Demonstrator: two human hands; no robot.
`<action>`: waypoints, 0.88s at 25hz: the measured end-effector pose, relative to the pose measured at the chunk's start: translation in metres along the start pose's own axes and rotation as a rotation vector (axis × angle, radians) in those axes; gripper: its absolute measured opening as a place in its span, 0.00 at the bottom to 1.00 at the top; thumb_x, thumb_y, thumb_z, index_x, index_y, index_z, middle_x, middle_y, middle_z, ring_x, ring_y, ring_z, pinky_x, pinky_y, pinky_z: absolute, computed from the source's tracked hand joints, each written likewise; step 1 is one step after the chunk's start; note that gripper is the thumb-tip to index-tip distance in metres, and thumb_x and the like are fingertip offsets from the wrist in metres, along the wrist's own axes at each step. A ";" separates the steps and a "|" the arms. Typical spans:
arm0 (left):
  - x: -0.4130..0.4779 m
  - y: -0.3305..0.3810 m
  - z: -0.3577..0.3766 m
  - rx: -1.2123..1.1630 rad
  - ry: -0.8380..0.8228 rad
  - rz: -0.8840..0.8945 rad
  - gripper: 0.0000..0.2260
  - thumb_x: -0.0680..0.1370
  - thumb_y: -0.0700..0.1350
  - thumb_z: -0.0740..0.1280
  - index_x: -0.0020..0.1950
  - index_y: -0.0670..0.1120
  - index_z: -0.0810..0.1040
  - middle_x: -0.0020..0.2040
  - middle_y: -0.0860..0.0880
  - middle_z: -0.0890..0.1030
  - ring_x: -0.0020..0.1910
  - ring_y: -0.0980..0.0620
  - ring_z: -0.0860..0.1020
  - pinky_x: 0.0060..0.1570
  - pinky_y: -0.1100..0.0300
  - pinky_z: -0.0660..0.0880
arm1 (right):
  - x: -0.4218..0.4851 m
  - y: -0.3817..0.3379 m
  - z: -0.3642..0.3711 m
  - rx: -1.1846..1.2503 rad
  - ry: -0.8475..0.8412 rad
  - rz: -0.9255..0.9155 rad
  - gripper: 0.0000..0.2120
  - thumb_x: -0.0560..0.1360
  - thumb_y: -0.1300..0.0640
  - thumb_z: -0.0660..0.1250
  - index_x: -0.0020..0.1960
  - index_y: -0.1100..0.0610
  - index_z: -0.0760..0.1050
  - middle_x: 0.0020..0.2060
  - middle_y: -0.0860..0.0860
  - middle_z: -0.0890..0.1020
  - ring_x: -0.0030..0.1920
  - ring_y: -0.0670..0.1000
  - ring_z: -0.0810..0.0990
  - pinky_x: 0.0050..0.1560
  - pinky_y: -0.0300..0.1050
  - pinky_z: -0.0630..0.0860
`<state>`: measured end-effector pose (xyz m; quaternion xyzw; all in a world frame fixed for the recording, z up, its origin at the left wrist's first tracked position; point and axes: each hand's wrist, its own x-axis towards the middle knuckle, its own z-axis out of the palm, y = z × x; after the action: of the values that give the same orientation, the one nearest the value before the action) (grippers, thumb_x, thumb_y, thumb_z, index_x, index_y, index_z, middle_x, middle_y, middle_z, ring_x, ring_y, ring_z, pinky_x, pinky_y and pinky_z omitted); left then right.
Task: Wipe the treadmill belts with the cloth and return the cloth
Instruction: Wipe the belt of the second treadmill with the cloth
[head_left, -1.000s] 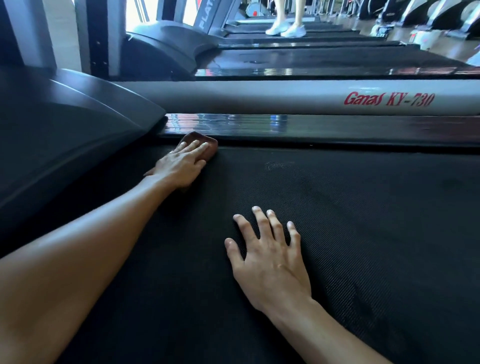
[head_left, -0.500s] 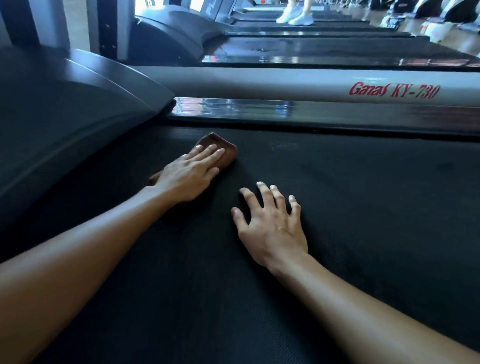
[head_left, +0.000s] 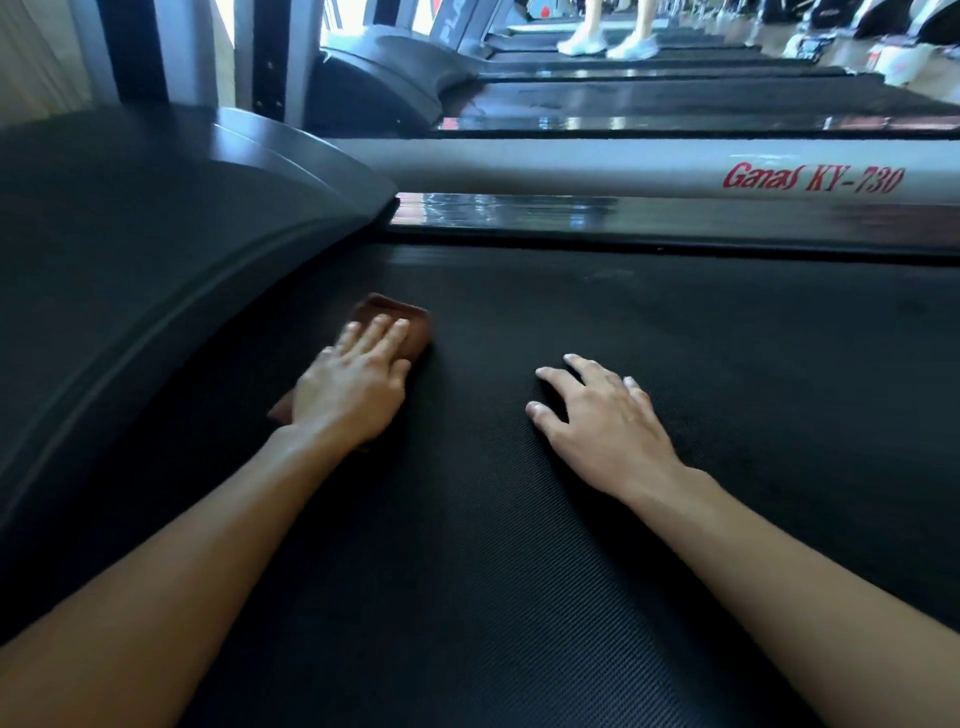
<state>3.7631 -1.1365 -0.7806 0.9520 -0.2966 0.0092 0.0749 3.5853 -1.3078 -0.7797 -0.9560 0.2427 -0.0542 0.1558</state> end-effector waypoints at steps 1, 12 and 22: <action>-0.003 -0.011 -0.004 0.003 -0.010 -0.091 0.24 0.83 0.54 0.51 0.79 0.58 0.51 0.79 0.56 0.49 0.78 0.51 0.48 0.76 0.52 0.49 | -0.013 -0.001 -0.002 -0.003 -0.024 -0.011 0.25 0.81 0.40 0.53 0.76 0.44 0.60 0.78 0.48 0.55 0.78 0.49 0.51 0.77 0.54 0.46; -0.078 -0.035 -0.016 -0.035 -0.018 -0.078 0.24 0.83 0.55 0.52 0.78 0.61 0.51 0.79 0.59 0.49 0.78 0.56 0.47 0.75 0.55 0.49 | -0.060 -0.004 0.019 -0.127 -0.038 -0.038 0.28 0.80 0.38 0.41 0.79 0.42 0.44 0.79 0.45 0.43 0.78 0.45 0.40 0.77 0.51 0.38; -0.147 -0.021 -0.014 -0.007 0.035 0.215 0.23 0.81 0.58 0.50 0.77 0.61 0.54 0.78 0.57 0.56 0.77 0.54 0.53 0.75 0.52 0.57 | -0.062 -0.007 0.019 -0.127 -0.007 -0.027 0.28 0.80 0.39 0.43 0.79 0.42 0.47 0.79 0.45 0.46 0.78 0.46 0.43 0.77 0.51 0.40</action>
<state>3.6543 -1.0343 -0.7793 0.9142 -0.3956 0.0326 0.0818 3.5370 -1.2672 -0.7971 -0.9673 0.2320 -0.0375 0.0951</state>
